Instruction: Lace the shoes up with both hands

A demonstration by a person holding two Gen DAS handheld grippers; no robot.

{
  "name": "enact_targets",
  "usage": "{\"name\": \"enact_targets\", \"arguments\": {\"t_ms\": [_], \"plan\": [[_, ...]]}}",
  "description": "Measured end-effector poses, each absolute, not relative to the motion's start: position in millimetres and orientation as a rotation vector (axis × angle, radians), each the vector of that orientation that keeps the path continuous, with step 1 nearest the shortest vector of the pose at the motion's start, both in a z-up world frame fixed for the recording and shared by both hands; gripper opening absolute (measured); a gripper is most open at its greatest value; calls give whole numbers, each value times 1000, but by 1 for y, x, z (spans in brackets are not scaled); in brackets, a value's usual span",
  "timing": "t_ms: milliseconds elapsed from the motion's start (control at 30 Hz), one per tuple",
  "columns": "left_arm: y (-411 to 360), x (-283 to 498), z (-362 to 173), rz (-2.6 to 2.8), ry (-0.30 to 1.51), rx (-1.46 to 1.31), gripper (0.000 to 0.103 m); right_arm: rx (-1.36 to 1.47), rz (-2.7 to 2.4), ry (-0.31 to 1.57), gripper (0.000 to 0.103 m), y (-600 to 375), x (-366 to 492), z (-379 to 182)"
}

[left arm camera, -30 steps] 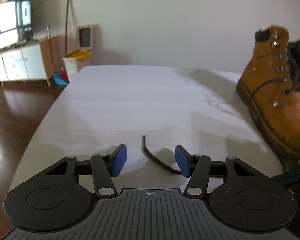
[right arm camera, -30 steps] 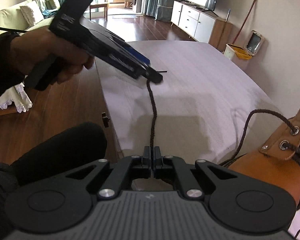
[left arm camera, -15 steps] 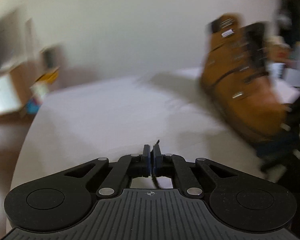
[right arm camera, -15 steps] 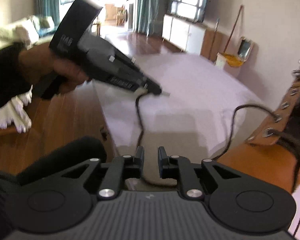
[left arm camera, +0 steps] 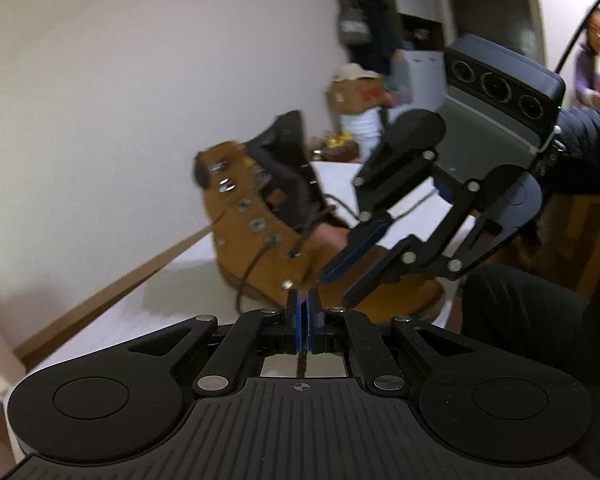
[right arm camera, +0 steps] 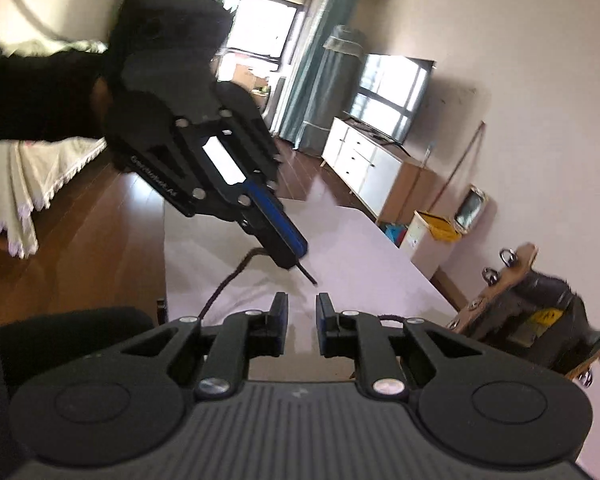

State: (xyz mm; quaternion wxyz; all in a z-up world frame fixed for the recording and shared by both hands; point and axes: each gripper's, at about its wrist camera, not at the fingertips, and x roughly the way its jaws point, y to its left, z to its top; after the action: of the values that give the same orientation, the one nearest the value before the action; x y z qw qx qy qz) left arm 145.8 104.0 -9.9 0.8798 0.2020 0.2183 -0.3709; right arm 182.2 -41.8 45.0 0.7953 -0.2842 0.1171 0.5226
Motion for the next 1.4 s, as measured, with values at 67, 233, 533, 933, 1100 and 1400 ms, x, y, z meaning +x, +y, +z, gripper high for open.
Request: {"name": "enact_targets", "arguments": {"t_ms": [67, 233, 533, 933, 1100, 1400], "plan": [[96, 146, -11, -795, 459, 444, 2, -637, 1109, 247, 16, -41, 181, 43], [83, 145, -12, -829, 463, 465, 2, -652, 1106, 242, 16, -45, 183, 42], [66, 143, -11, -871, 477, 509, 3, -695, 1128, 238, 12, -46, 184, 36], [52, 141, -8, -872, 462, 522, 9, -738, 1072, 249, 2, -50, 183, 27], [63, 134, -9, -880, 464, 525, 12, -747, 1067, 241, 2, -58, 182, 28], [47, 136, -9, -895, 451, 571, 3, -750, 1046, 227, 2, -66, 178, 26]]}}
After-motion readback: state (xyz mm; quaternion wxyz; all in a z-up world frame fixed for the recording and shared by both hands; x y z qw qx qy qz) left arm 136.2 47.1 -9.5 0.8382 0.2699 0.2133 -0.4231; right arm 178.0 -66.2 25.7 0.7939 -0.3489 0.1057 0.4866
